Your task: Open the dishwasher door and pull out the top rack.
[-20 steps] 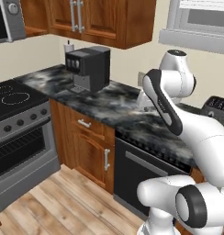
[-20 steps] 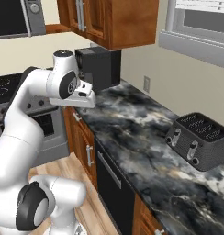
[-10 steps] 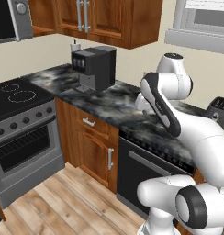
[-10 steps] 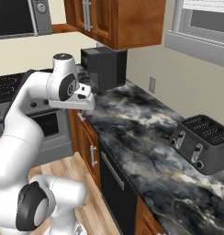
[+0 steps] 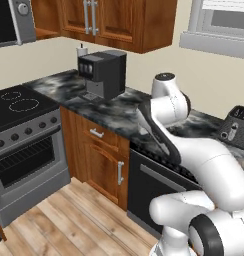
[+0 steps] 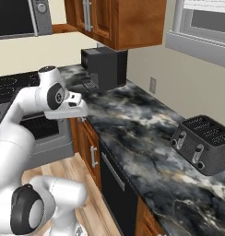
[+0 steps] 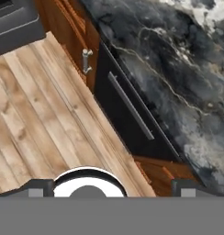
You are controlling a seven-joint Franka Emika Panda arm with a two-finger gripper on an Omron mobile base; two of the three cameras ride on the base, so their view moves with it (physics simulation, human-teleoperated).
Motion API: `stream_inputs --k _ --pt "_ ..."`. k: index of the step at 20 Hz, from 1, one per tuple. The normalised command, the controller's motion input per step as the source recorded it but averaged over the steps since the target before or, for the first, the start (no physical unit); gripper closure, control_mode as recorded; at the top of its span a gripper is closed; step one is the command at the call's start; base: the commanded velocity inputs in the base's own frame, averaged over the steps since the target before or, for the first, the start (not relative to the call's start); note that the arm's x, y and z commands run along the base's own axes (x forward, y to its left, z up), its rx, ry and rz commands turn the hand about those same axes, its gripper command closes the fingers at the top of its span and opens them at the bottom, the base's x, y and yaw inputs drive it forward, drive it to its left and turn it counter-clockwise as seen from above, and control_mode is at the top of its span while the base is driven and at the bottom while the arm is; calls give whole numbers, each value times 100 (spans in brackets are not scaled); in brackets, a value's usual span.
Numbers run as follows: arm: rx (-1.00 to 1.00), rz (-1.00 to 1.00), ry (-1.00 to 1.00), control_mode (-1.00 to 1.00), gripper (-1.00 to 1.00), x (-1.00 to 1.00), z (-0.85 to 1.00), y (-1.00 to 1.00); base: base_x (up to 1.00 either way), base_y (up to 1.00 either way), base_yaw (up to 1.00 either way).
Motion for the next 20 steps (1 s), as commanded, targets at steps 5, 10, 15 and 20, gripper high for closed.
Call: stream_inputs --k 5,10,15,20 --pt "-28 -5 0 -100 -100 0 -58 32 0 0 0" --pt "-22 -1 0 -100 -100 0 -74 18 0 0 0" --pt "-25 0 0 -100 -100 1 -78 12 0 0 0" --pt "-27 0 0 -100 -100 0 -59 12 0 0 0"
